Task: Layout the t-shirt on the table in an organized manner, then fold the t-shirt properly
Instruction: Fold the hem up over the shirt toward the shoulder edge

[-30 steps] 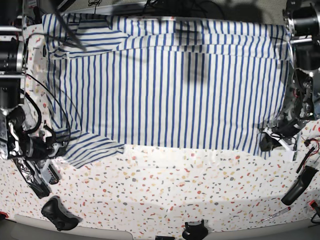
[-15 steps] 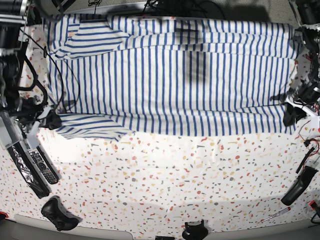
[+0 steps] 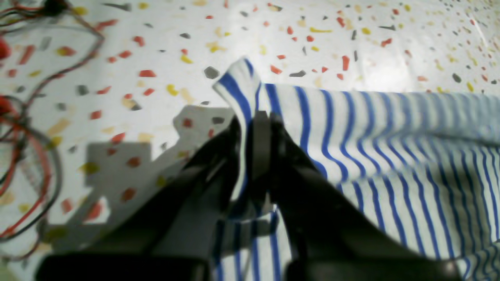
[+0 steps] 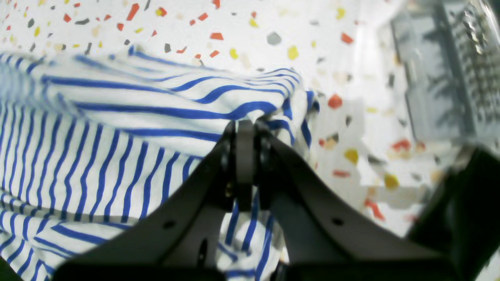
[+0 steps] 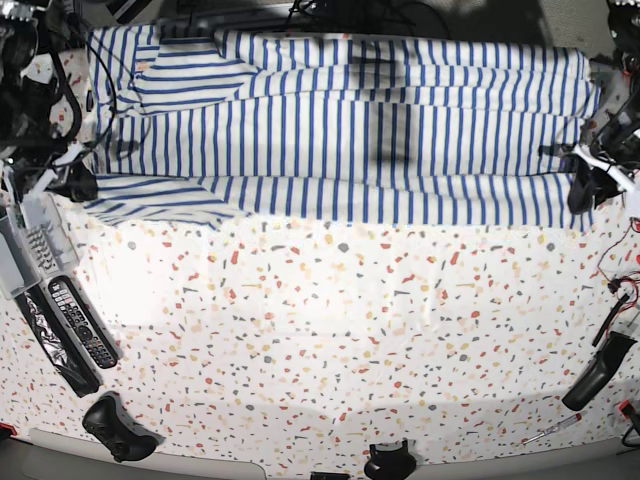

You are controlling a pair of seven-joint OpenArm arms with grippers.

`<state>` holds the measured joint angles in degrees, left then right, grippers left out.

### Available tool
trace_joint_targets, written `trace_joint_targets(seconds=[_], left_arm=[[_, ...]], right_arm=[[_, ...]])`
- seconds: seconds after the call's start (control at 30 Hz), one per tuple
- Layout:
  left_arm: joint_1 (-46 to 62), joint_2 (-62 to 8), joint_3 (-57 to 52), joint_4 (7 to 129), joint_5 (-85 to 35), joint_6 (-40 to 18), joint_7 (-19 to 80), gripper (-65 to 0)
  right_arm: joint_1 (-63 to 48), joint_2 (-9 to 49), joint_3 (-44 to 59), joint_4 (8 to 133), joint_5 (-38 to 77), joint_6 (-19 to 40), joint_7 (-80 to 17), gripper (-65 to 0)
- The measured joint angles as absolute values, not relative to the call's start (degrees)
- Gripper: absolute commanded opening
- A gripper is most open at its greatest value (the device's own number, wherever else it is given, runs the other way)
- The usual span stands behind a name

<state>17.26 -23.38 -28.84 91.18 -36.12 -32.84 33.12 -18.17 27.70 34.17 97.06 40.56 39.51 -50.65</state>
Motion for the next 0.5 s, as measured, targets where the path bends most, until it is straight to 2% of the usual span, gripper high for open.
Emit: trace_joint_targets(seconds=[0.2,0.5], left_arm=[[20.3,-23.4,-30.2,91.3,-35.8,-34.1,34.8,-65.0],[20.9,-23.4,-30.2,91.3,-35.6,-34.1,37.6,-65.0]], right_arm=[[-22.3,23.9,39.2,98.8,40.6,39.5,-50.7,-65.0],[-27.2,23.8,39.6,98.8,40.5,39.5,-51.1,-65.0]])
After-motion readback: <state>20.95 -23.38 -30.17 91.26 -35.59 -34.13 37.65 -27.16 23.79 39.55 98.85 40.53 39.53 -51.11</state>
